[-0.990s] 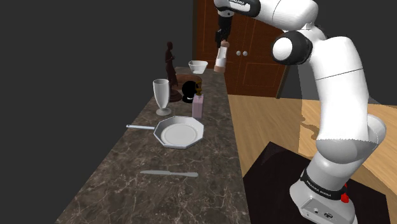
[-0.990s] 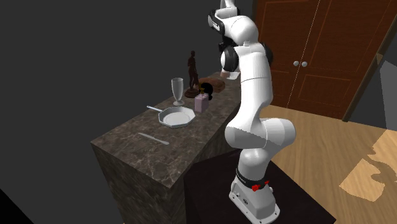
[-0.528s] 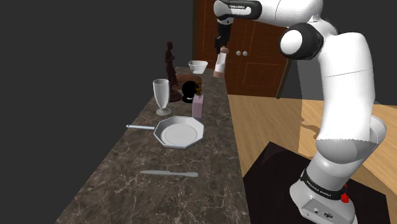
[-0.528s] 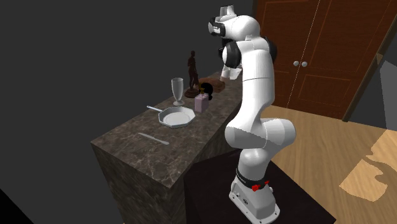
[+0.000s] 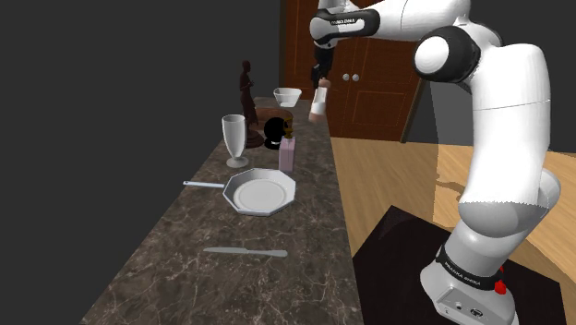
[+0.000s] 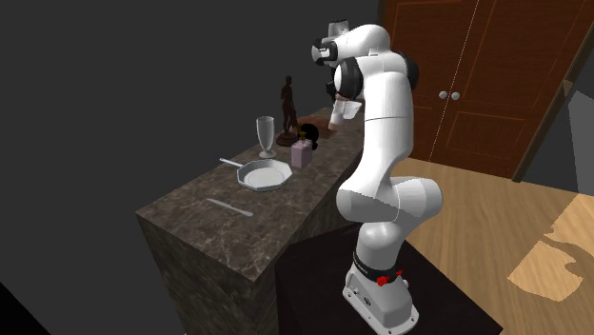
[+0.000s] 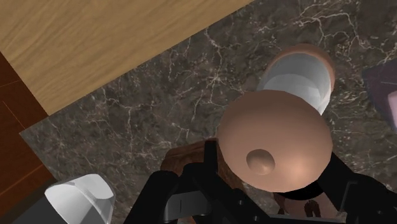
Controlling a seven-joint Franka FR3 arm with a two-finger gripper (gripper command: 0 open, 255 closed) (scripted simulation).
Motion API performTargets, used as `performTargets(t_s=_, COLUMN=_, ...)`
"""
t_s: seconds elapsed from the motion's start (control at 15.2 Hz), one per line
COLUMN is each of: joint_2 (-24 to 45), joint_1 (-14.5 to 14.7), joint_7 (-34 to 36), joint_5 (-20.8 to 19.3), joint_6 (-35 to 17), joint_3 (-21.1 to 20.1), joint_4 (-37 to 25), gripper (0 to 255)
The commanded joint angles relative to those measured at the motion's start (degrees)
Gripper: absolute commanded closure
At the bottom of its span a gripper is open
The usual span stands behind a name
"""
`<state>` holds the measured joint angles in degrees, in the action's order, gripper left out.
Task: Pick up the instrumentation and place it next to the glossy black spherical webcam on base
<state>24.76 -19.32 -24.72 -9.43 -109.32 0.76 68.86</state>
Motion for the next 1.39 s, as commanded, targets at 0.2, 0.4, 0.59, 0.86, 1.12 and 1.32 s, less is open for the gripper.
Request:
performTargets(t_s=0.2, joint_2=-0.4, joint_1=0.0, joint_7=0.6, joint_5=-0.2, joint_6=-4.1, joint_3=0.0, joint_4=4.4, gripper=255)
performTargets(t_s=0.4, joint_2=-0.6, joint_1=-0.1, joint_7=1.0, joint_5=-0.4, joint_6=-6.5, joint_3=0.1, joint_4=7.0, gripper=255)
performTargets(t_s=0.59, joint_2=-0.6, joint_1=-0.1, joint_7=1.4, joint_5=-0.6, joint_6=-8.8, joint_3=0.1, joint_4=9.4, gripper=255)
performTargets(t_s=0.86, joint_2=-0.5, joint_1=-0.1, joint_7=1.9, joint_5=-0.8, joint_6=-11.7, joint_3=0.2, joint_4=12.2, gripper=255)
performTargets(t_s=1.12, joint_2=-0.1, joint_1=-0.1, joint_7=2.5, joint_5=-1.1, joint_6=-14.5, joint_3=0.3, joint_4=14.7, gripper=255)
performTargets(t_s=1.32, joint_2=0.3, joint_1=-0.1, joint_7=2.8, joint_5=-1.3, joint_6=-16.6, joint_3=0.3, joint_4=16.4, gripper=255)
